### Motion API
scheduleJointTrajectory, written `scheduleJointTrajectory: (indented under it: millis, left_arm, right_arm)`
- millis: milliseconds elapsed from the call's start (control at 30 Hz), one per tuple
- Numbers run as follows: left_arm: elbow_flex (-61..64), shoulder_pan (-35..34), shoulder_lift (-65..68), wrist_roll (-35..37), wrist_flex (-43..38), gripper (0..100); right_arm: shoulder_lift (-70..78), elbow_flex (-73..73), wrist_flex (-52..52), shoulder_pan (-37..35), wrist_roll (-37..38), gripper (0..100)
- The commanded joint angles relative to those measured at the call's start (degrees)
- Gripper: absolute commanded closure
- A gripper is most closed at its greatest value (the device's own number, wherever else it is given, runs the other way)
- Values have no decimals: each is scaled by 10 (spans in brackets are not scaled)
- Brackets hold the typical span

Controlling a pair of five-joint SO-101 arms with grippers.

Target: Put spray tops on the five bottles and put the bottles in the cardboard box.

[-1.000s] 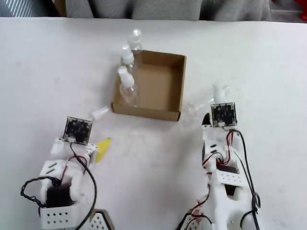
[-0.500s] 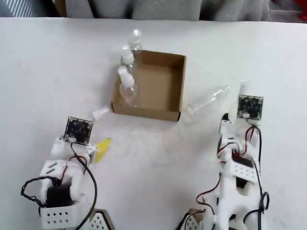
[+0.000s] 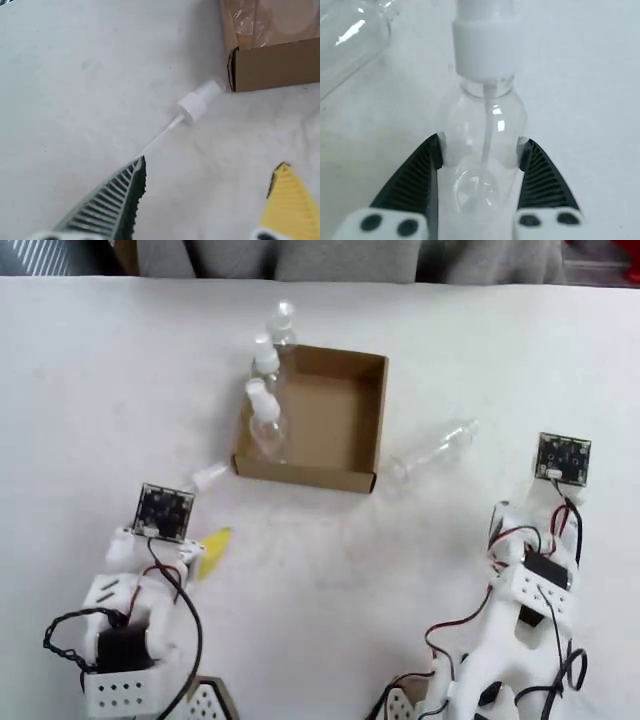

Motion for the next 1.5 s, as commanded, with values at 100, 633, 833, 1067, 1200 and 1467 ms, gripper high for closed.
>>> scheduleJointTrajectory:
  millis: [100,633,833,1067,1200,1467]
  left_arm:
    - [-2,-5,-5,-4,5,620]
    - [-2,-5,-5,-4,9,620]
    - [-2,-5,-5,-5,14,619]
    - [-2,-5,-5,-5,14,619]
    - [-2,-6,-5,-5,14,619]
    - [-2,-24,-5,-22,15,621]
  right_arm:
    - [7,-14,82,67,76,982]
    - [8,46,158,155,211,982]
    - [11,49,160,179,225,981]
    - [14,57,164,196,274,981]
    - [14,57,163,191,274,981]
    - [14,48,167,153,271,982]
